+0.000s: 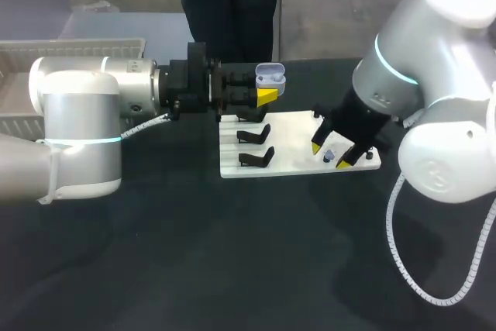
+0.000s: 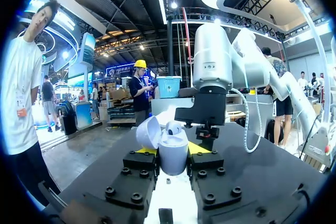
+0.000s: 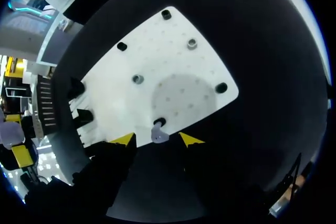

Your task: Pick up each earbud case from the left stands, insert the matching earbuds, close the lid, and place the case in the box.

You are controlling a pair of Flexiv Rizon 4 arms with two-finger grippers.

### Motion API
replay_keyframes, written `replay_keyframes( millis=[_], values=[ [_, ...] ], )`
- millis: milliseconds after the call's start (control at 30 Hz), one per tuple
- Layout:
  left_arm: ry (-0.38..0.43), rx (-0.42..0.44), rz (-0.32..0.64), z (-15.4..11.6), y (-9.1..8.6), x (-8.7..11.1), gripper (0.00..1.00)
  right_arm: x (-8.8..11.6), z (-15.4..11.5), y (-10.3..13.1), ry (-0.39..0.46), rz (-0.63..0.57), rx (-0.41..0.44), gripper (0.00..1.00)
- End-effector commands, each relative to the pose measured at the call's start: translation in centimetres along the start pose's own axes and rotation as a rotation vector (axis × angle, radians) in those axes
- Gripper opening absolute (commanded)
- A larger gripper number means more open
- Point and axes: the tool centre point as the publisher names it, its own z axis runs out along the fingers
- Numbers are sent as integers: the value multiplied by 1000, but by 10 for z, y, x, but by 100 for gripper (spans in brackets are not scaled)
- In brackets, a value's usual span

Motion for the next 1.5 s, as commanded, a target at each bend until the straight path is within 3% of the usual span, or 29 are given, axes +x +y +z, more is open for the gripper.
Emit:
replay_keyframes(
  millis=[33,600,1500],
  values=[
    [-1,0,1,0,0,0,0,1,1,-3,-3,1,-4,49],
    [-1,0,1,0,0,0,0,-1,2,-6,-8,2,2,36],
    [-1,0,1,0,0,0,0,-3,8,-4,-2,4,14,28]
  ],
)
